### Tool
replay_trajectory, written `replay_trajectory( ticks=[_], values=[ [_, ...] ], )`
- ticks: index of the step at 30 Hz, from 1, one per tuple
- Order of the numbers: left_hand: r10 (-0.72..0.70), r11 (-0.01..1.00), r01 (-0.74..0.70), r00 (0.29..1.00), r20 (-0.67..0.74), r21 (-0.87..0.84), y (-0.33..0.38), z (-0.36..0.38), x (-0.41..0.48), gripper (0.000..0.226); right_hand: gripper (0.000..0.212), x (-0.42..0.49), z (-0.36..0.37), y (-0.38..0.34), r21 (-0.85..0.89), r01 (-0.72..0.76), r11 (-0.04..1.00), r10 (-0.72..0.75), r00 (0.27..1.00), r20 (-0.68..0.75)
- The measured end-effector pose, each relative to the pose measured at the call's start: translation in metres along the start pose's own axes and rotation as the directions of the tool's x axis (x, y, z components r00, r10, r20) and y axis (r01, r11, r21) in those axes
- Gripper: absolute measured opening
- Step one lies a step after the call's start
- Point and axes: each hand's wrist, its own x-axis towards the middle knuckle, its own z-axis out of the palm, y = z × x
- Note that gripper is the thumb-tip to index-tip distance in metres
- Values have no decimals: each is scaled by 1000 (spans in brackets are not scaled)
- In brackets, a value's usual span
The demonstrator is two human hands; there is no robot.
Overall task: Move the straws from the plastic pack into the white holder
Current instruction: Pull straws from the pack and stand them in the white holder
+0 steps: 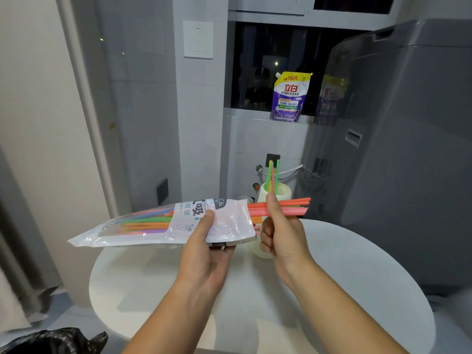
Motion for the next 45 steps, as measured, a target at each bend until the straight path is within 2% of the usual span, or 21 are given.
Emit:
replay_trajectory(
  ticks=[6, 15, 24, 32, 37, 45],
  values=[
    [-25, 1000, 24, 1000, -17, -5, -5, -2, -2, 39, 35, 10, 3, 3, -88, 33, 996, -44, 991, -127],
    [-30, 998, 27, 998, -57, -48, -3, -8, 4, 40, 28, 17, -9, -25, -32, 94, 995, -96, 992, -80],
    [-47, 992, 42, 998, -39, -118, -3, -21, 24, 51, 33, 35, -29, -79, -251, 158, 955, -168, 986, -19],
    [-16, 991, 10, 999, -50, -133, 1, -21, 35, 44, 35, 50, -50, -119, -323, 204, 924, -227, 973, -35],
    [-24, 995, 14, 995, -97, -102, -4, -18, 30, 38, 33, 61, -62, -139, -363, 261, 895, -327, 936, -131],
    [-47, 995, 39, 995, -83, -91, -13, -13, 24, 28, 31, 68, -60, -154, -495, 293, 818, -418, 894, -161]
  ],
)
